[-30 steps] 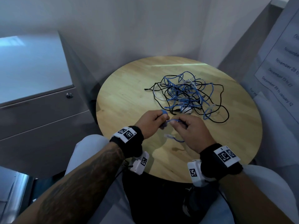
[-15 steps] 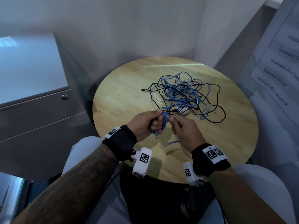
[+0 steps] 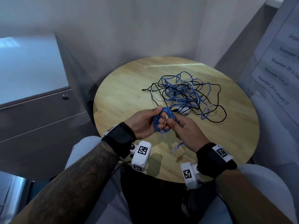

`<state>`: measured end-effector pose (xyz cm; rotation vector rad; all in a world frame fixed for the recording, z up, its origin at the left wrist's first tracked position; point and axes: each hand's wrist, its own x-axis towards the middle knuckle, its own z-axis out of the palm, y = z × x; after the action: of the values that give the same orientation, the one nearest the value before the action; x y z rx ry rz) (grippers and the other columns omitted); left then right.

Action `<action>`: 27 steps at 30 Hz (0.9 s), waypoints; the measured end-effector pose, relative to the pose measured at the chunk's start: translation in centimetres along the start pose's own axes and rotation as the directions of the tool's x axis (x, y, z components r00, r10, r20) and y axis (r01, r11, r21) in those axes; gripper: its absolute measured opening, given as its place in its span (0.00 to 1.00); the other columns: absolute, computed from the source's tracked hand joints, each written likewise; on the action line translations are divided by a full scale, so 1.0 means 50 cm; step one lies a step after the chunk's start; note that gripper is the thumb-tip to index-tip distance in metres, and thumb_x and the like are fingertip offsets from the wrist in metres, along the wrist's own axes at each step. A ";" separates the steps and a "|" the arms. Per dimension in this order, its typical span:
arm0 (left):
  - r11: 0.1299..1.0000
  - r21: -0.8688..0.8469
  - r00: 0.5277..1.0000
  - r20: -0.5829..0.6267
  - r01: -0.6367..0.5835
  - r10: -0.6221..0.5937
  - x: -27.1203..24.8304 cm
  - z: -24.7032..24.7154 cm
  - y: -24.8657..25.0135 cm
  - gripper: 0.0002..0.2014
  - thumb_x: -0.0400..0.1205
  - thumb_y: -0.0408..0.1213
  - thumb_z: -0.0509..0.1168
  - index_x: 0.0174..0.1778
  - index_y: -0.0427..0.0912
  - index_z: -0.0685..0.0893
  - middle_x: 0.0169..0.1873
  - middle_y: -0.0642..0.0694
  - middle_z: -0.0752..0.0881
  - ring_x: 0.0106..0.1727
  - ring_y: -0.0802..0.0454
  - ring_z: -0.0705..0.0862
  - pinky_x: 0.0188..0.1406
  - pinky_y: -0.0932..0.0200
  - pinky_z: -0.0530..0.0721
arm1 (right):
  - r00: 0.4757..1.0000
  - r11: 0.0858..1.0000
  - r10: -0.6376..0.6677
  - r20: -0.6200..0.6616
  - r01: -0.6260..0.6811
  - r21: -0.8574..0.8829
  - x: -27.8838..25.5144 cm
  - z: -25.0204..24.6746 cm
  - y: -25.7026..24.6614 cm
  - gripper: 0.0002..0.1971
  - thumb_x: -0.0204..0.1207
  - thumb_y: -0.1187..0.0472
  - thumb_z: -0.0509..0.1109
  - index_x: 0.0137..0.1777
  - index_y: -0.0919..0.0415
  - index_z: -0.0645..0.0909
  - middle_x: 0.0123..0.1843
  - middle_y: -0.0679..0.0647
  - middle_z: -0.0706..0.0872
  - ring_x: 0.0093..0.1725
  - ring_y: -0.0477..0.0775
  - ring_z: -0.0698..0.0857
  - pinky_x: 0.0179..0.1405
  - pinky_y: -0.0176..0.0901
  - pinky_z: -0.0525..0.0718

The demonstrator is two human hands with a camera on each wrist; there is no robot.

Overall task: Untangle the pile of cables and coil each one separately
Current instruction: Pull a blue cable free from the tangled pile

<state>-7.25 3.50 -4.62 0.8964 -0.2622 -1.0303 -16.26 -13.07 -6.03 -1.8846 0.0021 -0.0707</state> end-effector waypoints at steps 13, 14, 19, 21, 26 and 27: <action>0.960 0.156 0.865 -0.417 -0.234 0.279 0.021 -0.005 -0.014 0.15 0.91 0.38 0.53 0.38 0.40 0.74 0.28 0.52 0.73 0.24 0.59 0.63 0.24 0.66 0.63 | 0.984 0.985 0.174 0.038 -0.173 -0.024 0.002 -0.013 0.016 0.15 0.87 0.54 0.65 0.45 0.65 0.81 0.31 0.48 0.74 0.31 0.47 0.71 0.35 0.40 0.72; 0.955 0.154 0.845 -0.445 -0.253 0.295 0.021 -0.012 -0.008 0.15 0.91 0.38 0.53 0.38 0.40 0.75 0.29 0.51 0.74 0.24 0.60 0.63 0.24 0.67 0.62 | 0.975 0.977 0.214 0.060 -0.215 0.010 0.002 -0.023 0.015 0.17 0.87 0.52 0.66 0.40 0.63 0.81 0.27 0.47 0.72 0.28 0.47 0.68 0.32 0.39 0.71; 0.965 0.092 0.859 -0.441 -0.245 0.260 0.022 -0.019 -0.008 0.15 0.91 0.39 0.52 0.38 0.41 0.73 0.25 0.54 0.74 0.22 0.60 0.62 0.22 0.68 0.63 | 0.965 0.902 0.257 -0.052 -0.220 0.372 0.023 -0.052 0.021 0.12 0.86 0.59 0.66 0.43 0.63 0.82 0.28 0.53 0.78 0.28 0.50 0.78 0.31 0.41 0.82; 0.974 0.043 0.888 -0.403 -0.224 0.222 0.025 -0.016 -0.012 0.15 0.91 0.40 0.52 0.39 0.41 0.72 0.22 0.55 0.73 0.22 0.60 0.61 0.21 0.69 0.64 | 0.963 0.909 0.255 -0.090 -0.207 0.361 0.028 -0.048 0.029 0.08 0.86 0.63 0.66 0.48 0.62 0.85 0.37 0.55 0.85 0.37 0.50 0.86 0.37 0.40 0.87; 0.990 0.027 0.927 -0.350 -0.135 0.136 0.028 -0.018 -0.024 0.18 0.90 0.45 0.53 0.37 0.40 0.72 0.22 0.53 0.64 0.21 0.59 0.61 0.21 0.68 0.64 | 0.944 0.863 0.297 -0.147 -0.199 0.464 0.036 -0.013 0.041 0.07 0.85 0.65 0.67 0.53 0.62 0.88 0.43 0.54 0.91 0.43 0.48 0.89 0.39 0.37 0.88; 0.992 0.028 0.933 -0.338 -0.124 0.126 0.028 -0.019 -0.026 0.19 0.90 0.46 0.53 0.37 0.40 0.73 0.23 0.53 0.63 0.21 0.58 0.61 0.21 0.68 0.64 | 0.935 0.843 0.309 -0.173 -0.185 0.505 0.040 -0.010 0.039 0.07 0.85 0.66 0.67 0.53 0.63 0.87 0.43 0.55 0.91 0.42 0.48 0.90 0.37 0.36 0.88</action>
<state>-6.80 2.53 -6.49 1.0328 -0.0310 -0.7415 -14.21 -14.24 -7.65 -1.3477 0.3731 -0.1173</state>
